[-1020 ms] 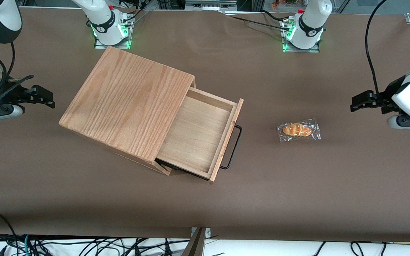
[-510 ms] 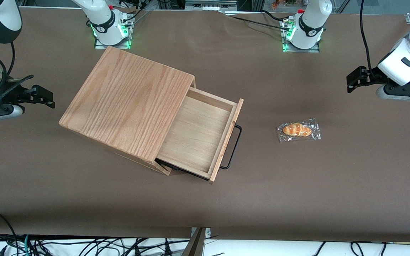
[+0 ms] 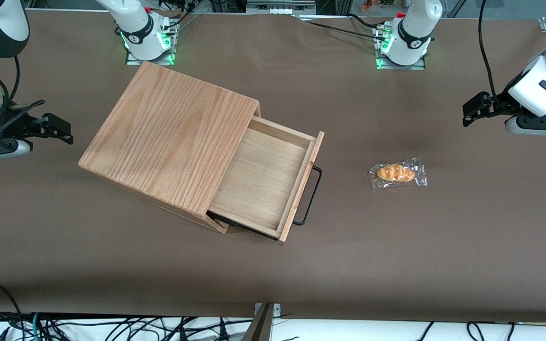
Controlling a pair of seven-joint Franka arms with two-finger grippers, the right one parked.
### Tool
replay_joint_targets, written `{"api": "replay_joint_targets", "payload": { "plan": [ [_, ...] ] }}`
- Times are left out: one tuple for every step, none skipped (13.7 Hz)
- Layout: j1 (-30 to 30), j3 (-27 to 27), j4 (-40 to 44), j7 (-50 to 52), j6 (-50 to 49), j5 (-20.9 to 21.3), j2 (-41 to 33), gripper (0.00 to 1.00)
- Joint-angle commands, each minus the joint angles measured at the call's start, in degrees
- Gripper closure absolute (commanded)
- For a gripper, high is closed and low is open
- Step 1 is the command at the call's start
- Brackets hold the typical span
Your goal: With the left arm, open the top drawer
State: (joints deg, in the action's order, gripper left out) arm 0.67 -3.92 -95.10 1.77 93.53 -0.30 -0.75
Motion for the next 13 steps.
{"api": "replay_joint_targets", "payload": {
  "plan": [
    [0.1, 0.7, -2.5, -0.3, 1.3, -2.6, -2.2, 0.00],
    [0.1, 0.9, -2.5, -0.3, 1.4, -3.2, -2.2, 0.00],
    [0.1, 1.0, -2.5, -0.3, 1.4, -3.9, -2.1, 0.00],
    [0.1, 1.1, -2.5, -0.3, 1.4, -3.8, -2.2, 0.00],
    [0.1, 1.2, -2.5, -0.6, 1.4, -3.6, -2.2, 0.00],
    [0.1, 1.3, -2.5, -0.7, 1.3, -3.5, -2.2, 0.00],
    [0.1, 1.3, -2.4, -0.7, 1.3, -3.3, -2.2, 0.00],
    [0.1, 1.3, -2.5, -0.6, 1.3, -3.1, -2.2, 0.00],
    [0.6, 1.3, -2.4, -0.6, 1.3, -2.2, -2.2, 0.00],
    [0.9, 1.3, -2.4, -0.5, 1.3, -1.1, -2.2, 0.00],
    [0.9, 1.3, -2.4, -0.5, 1.3, -1.0, -2.2, 0.00],
    [0.9, 1.3, -2.4, -0.4, 1.3, -1.0, -2.2, 0.00],
    [0.9, 1.3, -2.4, -0.3, 1.3, -1.0, -2.2, 0.00]
  ]
}}
